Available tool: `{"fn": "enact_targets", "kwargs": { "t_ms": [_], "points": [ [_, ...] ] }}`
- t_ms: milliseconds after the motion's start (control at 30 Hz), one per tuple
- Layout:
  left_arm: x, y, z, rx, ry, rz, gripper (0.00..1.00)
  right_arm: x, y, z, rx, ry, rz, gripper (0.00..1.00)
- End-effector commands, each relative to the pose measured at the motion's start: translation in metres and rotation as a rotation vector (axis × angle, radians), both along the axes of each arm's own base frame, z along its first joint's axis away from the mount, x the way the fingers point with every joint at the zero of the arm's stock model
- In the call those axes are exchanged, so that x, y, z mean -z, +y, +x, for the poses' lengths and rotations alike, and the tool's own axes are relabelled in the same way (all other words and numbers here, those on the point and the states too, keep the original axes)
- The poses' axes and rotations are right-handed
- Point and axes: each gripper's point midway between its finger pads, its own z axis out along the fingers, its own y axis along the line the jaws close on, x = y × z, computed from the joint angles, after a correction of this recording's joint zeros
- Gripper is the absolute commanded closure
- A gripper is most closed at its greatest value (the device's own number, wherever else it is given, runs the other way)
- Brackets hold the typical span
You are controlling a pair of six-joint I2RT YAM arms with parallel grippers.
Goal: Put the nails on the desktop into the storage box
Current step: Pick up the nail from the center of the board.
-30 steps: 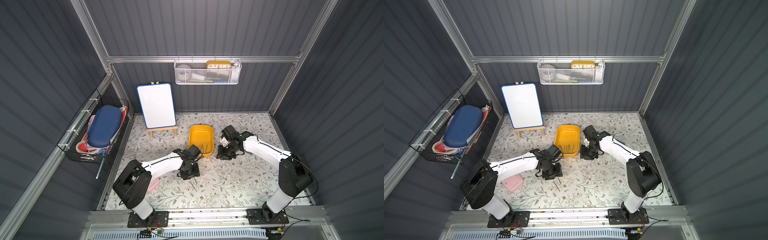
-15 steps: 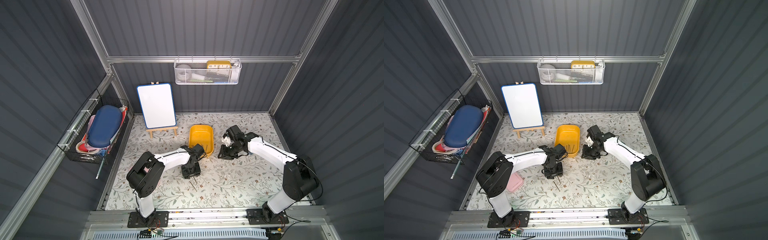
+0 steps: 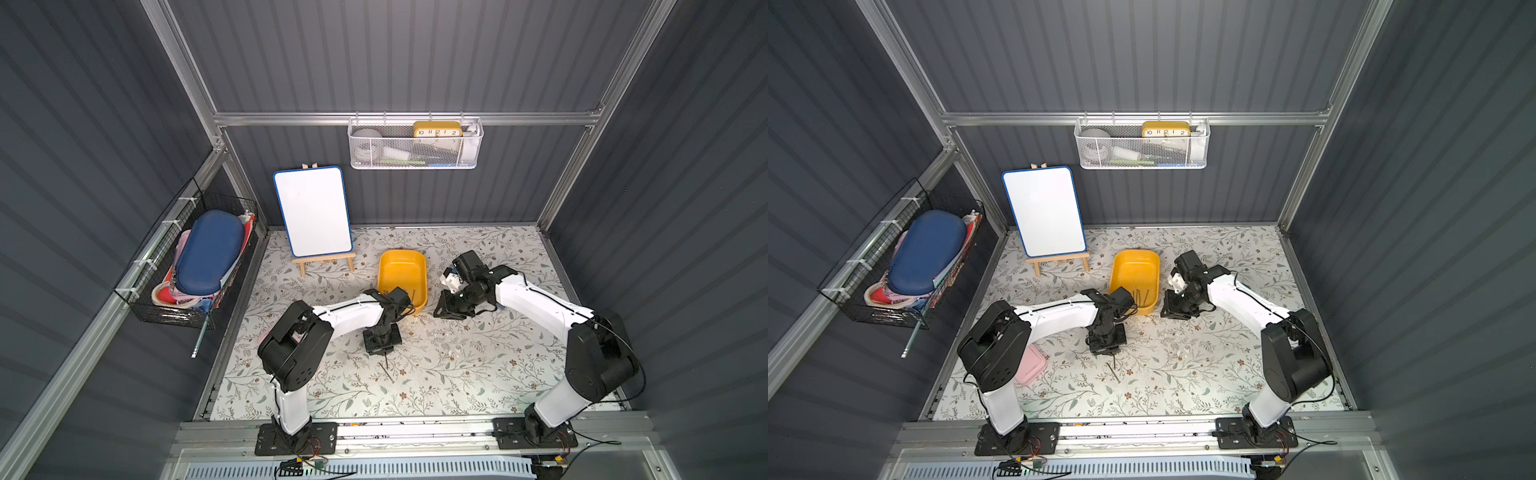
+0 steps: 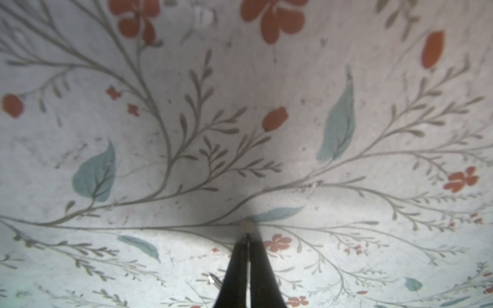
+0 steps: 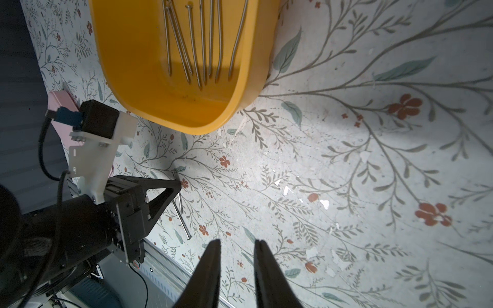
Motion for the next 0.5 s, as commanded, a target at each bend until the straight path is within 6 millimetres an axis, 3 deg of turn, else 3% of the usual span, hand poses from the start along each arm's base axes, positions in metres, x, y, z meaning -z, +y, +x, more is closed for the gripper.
{"fn": "enact_targets", "kwargs": {
  "t_ms": [0,233,467],
  "points": [
    [0.020,-0.005,0.012,0.036,-0.043,0.010,1.00,0.003,-0.002,-0.004,-0.001,0.018,-0.001,0.74],
    [-0.001,-0.012,0.011,0.078,-0.085,-0.050,1.00,0.006,-0.006,-0.006,0.013,0.031,-0.025,0.74],
    [-0.069,-0.024,-0.002,0.146,-0.127,-0.168,1.00,-0.002,-0.008,-0.003,0.039,0.018,-0.025,0.74]
  ]
}}
